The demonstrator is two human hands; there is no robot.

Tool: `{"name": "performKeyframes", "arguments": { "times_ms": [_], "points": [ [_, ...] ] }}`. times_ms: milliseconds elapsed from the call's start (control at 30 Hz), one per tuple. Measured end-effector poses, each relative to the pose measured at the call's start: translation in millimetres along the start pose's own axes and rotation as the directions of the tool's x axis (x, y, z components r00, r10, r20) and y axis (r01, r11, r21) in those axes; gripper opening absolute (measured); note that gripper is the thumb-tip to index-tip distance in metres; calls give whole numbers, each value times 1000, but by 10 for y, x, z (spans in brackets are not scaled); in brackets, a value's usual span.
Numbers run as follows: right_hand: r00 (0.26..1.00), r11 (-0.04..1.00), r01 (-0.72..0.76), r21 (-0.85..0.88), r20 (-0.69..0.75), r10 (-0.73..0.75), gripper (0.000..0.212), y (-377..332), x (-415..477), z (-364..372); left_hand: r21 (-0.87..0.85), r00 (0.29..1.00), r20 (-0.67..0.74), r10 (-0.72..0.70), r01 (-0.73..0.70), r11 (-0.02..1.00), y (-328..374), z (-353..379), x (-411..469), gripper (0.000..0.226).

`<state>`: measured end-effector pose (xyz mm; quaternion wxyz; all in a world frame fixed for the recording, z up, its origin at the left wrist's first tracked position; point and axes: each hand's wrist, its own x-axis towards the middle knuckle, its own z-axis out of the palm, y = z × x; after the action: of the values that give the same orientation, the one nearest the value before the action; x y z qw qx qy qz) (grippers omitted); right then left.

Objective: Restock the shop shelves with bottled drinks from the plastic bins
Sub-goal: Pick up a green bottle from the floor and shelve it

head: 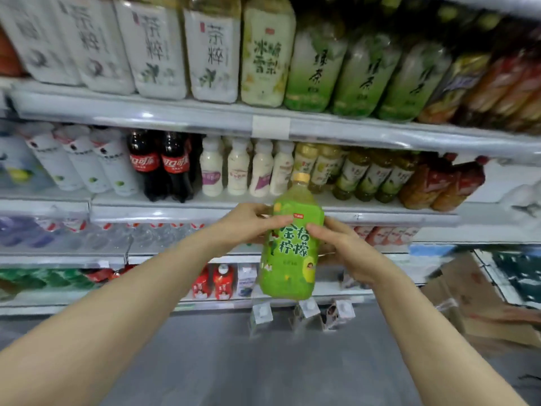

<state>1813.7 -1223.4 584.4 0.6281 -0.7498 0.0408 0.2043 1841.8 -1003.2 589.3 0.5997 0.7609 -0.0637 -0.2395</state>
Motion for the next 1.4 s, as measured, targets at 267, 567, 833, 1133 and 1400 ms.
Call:
{"name": "performKeyframes", "arguments": {
  "times_ms": [267,567,833,1133,1400],
  "points": [
    [959,973,222,67,-197,-205,34,-913,-77,-294,35,981,98,166,-171,985,651,-199,-111,59],
    [899,923,375,-89,-208,-385,52,-2067,-297,-449,12,924,28,382,-383,924,1569,-448,-240,64],
    [830,832,512,-214,-127,-543,52,-2966,-536,-399,82,852,-48,521,-517,852,2328,-763,-355,56],
    [733,731,623,-278,-121,-670,58,-3771,-361,-427,220,786,-144,601,-567,794,2997,-1135,-347,83],
    [603,595,716,-364,-108,-791,54,-4411,91,-504,609,507,-362,782,-506,611,3453,-1339,-39,63]
  ]
}}
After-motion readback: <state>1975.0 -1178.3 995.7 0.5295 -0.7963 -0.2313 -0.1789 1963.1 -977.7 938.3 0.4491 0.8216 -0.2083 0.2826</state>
